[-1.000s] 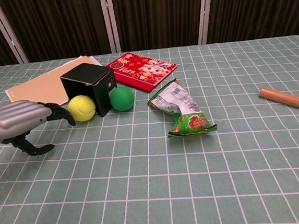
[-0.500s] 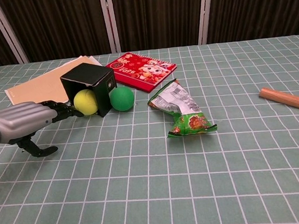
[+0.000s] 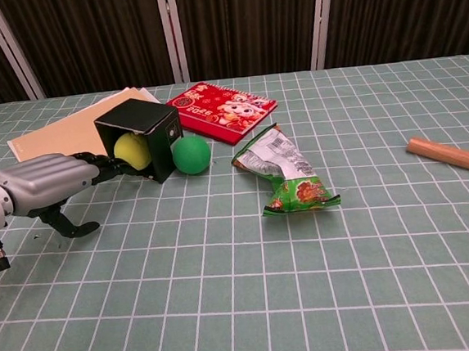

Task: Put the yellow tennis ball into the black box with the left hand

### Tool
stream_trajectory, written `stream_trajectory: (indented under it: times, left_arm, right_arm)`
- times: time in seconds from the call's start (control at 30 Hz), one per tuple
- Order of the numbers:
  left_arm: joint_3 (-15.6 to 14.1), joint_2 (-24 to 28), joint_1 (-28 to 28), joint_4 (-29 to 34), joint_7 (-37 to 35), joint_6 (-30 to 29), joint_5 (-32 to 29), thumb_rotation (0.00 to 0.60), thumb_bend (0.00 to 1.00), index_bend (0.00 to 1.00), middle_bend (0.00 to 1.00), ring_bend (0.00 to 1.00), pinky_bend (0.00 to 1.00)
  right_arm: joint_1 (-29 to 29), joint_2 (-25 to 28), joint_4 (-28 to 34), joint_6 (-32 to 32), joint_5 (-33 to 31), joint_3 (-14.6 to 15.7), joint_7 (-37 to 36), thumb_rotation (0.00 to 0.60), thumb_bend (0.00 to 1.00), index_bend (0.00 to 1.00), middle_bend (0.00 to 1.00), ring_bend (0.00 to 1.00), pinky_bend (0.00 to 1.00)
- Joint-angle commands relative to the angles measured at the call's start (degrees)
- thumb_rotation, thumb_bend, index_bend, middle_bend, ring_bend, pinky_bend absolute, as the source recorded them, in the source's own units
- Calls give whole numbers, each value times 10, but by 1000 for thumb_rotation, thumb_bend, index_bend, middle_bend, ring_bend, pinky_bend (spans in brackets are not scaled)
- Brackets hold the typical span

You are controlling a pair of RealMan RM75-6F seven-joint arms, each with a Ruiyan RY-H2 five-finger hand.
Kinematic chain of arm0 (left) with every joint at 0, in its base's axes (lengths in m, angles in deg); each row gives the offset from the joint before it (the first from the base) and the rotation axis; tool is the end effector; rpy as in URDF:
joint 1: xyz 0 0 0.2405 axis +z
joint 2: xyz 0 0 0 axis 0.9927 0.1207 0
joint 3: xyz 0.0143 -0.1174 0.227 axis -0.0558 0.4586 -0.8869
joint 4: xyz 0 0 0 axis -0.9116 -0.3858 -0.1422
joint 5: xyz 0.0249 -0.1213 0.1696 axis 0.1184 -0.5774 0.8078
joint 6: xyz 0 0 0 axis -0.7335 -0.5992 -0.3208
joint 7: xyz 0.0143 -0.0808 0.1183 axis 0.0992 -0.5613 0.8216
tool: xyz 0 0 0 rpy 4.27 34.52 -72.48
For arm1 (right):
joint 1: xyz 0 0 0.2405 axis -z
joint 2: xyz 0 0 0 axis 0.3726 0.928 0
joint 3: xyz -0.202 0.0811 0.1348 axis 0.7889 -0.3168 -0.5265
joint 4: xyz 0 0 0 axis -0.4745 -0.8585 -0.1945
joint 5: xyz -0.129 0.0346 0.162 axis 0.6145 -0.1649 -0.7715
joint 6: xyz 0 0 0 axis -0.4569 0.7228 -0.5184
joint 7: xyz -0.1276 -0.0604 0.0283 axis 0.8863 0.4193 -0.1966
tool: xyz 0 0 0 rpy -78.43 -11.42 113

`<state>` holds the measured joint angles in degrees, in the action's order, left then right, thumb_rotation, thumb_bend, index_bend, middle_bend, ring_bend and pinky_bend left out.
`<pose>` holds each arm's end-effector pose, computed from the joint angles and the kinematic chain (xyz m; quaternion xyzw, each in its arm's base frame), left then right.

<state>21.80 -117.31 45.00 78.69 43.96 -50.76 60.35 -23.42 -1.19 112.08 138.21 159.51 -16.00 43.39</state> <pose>-0.2226 0.3339 -0.0287 -0.8219 -0.2844 -0.2645 0.4167 -0.3205 -0.1627 0.1882 0.5864 -0.3827 0.3802 0.6042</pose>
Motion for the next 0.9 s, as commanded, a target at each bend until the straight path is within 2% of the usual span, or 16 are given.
stream_trajectory:
  times: [0.03, 0.47, 0.9]
  left_arm:
    - [2, -3, -1, -6, 1, -4, -2, 600, 357, 36, 13, 0, 0]
    - [9, -19, -13, -38, -7, 2, -13, 600, 358, 36, 14, 0, 0]
    - [5, -48, -18, -82, -45, -42, 21, 600, 358, 55, 9, 0, 0]
  right_arm:
    - [0, 0, 0, 0, 0, 0, 0, 600, 318, 0, 0, 0, 0]
    - [3, -1, 0, 4, 0, 0, 1, 600, 318, 0, 0, 0, 0]
    - [2, -1, -2, 3, 0, -1, -1, 600, 318, 0, 0, 0, 0]
